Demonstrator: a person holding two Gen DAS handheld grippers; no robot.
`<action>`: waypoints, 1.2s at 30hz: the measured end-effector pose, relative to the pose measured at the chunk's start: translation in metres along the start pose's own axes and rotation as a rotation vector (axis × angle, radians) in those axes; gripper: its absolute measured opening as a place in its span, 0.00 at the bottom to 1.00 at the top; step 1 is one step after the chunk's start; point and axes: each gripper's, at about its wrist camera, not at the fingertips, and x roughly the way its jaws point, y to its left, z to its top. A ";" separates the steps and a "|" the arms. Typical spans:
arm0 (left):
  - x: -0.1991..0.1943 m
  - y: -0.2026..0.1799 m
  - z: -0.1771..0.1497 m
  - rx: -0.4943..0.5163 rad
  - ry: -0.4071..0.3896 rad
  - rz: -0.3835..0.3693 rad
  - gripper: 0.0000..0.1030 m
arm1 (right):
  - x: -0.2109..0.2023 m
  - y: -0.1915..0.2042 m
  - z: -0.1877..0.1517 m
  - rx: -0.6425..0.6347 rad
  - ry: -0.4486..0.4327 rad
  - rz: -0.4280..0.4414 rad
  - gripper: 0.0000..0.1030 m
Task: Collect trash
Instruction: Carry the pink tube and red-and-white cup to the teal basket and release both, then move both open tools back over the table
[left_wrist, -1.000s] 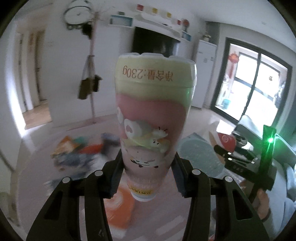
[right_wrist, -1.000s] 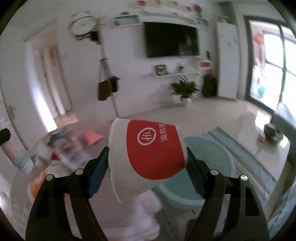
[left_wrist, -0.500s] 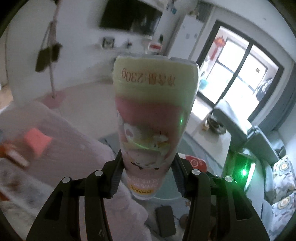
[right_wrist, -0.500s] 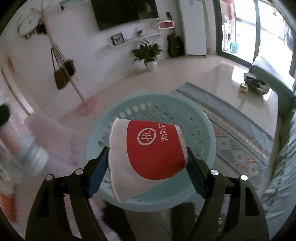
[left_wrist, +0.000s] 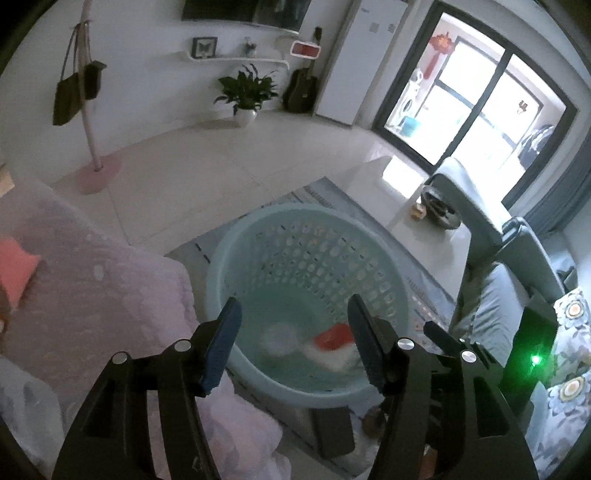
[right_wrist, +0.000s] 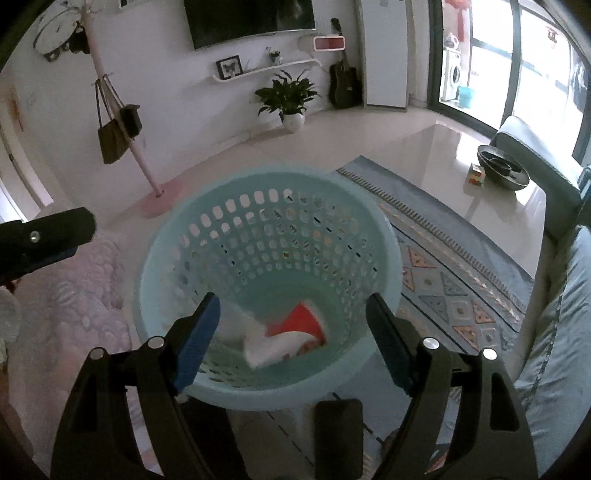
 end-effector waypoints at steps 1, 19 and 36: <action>-0.003 -0.002 -0.001 -0.002 -0.007 -0.002 0.58 | -0.003 -0.001 -0.001 0.003 -0.007 0.003 0.75; -0.211 0.038 -0.097 -0.062 -0.369 0.123 0.79 | -0.136 0.117 -0.019 -0.218 -0.258 0.255 0.75; -0.334 0.222 -0.165 -0.301 -0.488 0.478 0.78 | -0.161 0.264 -0.091 -0.382 -0.096 0.602 0.54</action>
